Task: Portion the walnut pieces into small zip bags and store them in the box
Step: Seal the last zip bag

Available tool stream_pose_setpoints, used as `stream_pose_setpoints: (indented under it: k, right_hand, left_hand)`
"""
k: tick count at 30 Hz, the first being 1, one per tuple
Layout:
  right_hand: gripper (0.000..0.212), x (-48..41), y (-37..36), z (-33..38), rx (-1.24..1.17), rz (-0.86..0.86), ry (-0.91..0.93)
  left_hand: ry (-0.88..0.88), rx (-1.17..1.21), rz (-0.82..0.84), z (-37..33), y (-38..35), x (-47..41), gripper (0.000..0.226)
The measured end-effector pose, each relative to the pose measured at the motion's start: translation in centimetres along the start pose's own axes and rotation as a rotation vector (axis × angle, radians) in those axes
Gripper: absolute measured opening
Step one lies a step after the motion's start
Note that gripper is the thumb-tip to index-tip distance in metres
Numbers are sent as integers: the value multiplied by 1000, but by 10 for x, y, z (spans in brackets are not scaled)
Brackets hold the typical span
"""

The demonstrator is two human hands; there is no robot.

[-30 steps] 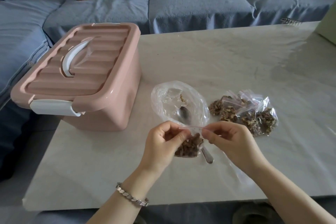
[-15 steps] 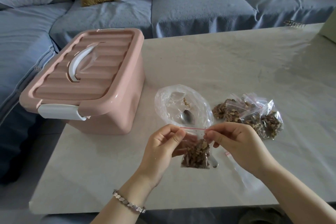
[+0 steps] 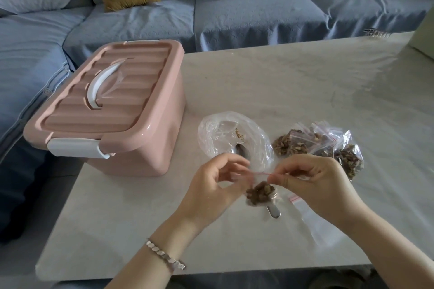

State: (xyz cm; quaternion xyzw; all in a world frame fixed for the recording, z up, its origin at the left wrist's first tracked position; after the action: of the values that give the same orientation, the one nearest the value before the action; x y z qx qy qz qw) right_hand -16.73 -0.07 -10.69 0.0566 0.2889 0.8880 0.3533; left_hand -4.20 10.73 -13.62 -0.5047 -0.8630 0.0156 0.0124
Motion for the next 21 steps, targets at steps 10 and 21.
stream_pose_setpoints:
  k: [10, 21]
  right_hand:
    - [2, -1, -2, 4, 110, 125, 172]
    - [7, 5, -10, 0, 145, 118, 264]
  left_hand:
    - [-323, -422, 204, -23, -22, -4, 14]
    - [-509, -535, 170, -27, -25, 1, 8]
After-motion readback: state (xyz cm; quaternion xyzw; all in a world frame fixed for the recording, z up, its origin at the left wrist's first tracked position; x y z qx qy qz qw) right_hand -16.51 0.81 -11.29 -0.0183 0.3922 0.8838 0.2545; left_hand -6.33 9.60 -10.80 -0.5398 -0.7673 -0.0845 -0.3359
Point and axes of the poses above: each hand's wrist, its own x-axis away from the middle knuckle, its own y-axis out of the back of the hand, z = x × y, the point moved 6 cm from there along -x, towards the middle knuckle, and after that the axes turned 11 degrees about x, right-handed, at the moved point
